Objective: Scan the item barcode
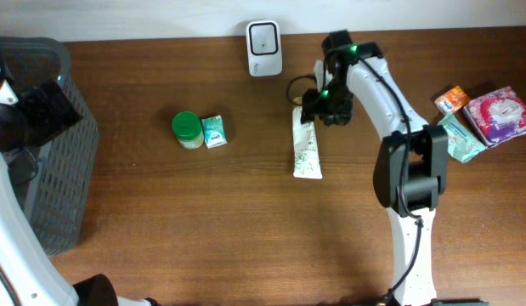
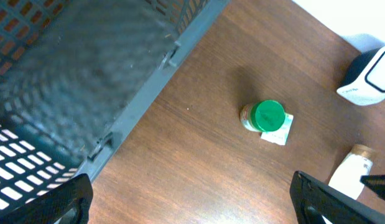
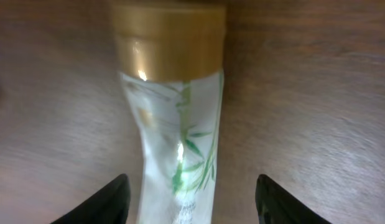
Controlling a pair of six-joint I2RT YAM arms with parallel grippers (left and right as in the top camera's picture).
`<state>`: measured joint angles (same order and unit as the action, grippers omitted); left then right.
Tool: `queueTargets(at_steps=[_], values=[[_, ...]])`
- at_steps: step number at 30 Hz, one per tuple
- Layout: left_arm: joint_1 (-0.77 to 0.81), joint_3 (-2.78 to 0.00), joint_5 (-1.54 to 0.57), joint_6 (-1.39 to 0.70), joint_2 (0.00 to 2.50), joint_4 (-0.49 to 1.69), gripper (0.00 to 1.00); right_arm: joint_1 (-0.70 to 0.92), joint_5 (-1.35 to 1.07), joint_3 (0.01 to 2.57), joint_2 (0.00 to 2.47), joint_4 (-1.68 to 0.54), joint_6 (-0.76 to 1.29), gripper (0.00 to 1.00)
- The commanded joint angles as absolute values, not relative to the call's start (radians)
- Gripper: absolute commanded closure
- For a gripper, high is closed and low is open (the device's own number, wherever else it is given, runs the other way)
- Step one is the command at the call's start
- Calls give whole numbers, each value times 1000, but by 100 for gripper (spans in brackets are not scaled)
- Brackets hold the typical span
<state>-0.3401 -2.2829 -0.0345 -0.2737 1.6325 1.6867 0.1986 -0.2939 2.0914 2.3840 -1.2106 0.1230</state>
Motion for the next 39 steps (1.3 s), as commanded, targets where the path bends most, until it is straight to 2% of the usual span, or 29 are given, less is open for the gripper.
queueTargets(at_steps=[1,2,4,9,11,14,18,20,26,31,34,39], values=[[-343,-2285,-38,-280,1623,1688,1,237,-356,1956,2379,-1112,109,55],[-343,-2285,-38,-280,1623,1688,1,260,-356,1933,2379,-1074,109,66],[-343,-2285,-38,-280,1623,1688,1,294,-356,1945,2378,-1050,113,96],[-343,-2285,-38,-280,1623,1688,1,308,-360,2222,2377,-1066,174,96],[-343,-2285,-38,-280,1623,1688,1,308,-348,2293,2377,-845,217,96],[-343,-2285,-38,-280,1623,1688,1,308,-269,2293,2384,-633,400,96],[-343,-2285,-38,-280,1623,1688,1,308,-267,2293,2440,-420,608,96],[-343,-2285,-38,-280,1623,1688,1,309,-289,2293,2494,-404,716,96],[-343,-2285,-38,-280,1623,1688,1,329,-348,2293,2509,-403,749,96],[-343,-2285,-38,-280,1623,1688,1,318,-354,2294,2509,-278,829,96],[-343,-2285,-38,-280,1623,1688,1,319,-332,2294,2509,-281,828,96],[-343,-2285,-38,-280,1623,1688,1,313,-160,2294,2508,-424,621,96]])
